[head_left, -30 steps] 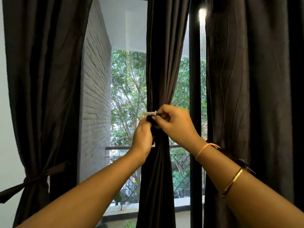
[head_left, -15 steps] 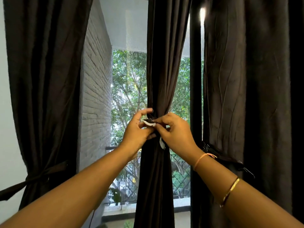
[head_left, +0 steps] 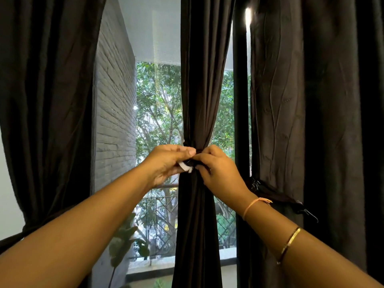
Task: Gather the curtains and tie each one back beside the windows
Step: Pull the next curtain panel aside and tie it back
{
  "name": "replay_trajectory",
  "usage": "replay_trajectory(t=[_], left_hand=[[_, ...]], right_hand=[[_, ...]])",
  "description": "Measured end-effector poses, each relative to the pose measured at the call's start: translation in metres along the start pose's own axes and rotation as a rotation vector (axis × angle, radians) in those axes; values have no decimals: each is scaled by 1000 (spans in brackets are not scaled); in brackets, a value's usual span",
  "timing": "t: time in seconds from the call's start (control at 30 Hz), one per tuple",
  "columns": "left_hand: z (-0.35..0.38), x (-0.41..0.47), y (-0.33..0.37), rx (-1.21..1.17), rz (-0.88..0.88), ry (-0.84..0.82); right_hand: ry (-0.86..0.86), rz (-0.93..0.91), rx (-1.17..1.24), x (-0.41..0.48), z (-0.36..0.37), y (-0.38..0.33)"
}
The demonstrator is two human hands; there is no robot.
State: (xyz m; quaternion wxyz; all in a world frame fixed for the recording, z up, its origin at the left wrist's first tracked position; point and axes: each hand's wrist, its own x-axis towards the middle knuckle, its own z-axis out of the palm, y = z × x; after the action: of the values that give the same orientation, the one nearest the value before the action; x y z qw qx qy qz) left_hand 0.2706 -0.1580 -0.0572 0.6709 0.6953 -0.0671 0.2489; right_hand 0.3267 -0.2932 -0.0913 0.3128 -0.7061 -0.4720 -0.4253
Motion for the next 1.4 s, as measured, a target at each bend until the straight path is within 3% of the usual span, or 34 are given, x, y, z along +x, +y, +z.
replay_trajectory(t=[0.17, 0.33, 0.47, 0.53, 0.67, 0.83, 1.0, 1.23, 1.33, 1.4], left_hand=[[-6, 1, 14, 262, 29, -35], [-6, 4, 34, 843, 165, -106], [-3, 7, 38, 1325, 300, -118], [-2, 7, 32, 1446, 390, -118], [0, 2, 12, 1386, 645, -147], [-1, 3, 7, 1351, 754, -66], [-3, 0, 7, 1345, 947, 17], [-9, -3, 12, 1585, 1273, 89], [-12, -1, 11, 1572, 1275, 116], [-11, 1, 9, 1600, 1116, 165]], right_hand=[[-24, 135, 201, 9, -6, 2], [-48, 117, 160, 15, -11, 4], [33, 55, 194, 21, -19, 0], [97, 50, 260, 26, -24, -4], [196, 125, 350, 43, -29, -11], [214, 173, 289, 58, -33, -16], [169, 356, 388, 70, -39, -12], [127, 641, 941, 75, -46, -14], [138, 667, 1138, 71, -44, -14], [122, 597, 1074, 66, -37, -14]])
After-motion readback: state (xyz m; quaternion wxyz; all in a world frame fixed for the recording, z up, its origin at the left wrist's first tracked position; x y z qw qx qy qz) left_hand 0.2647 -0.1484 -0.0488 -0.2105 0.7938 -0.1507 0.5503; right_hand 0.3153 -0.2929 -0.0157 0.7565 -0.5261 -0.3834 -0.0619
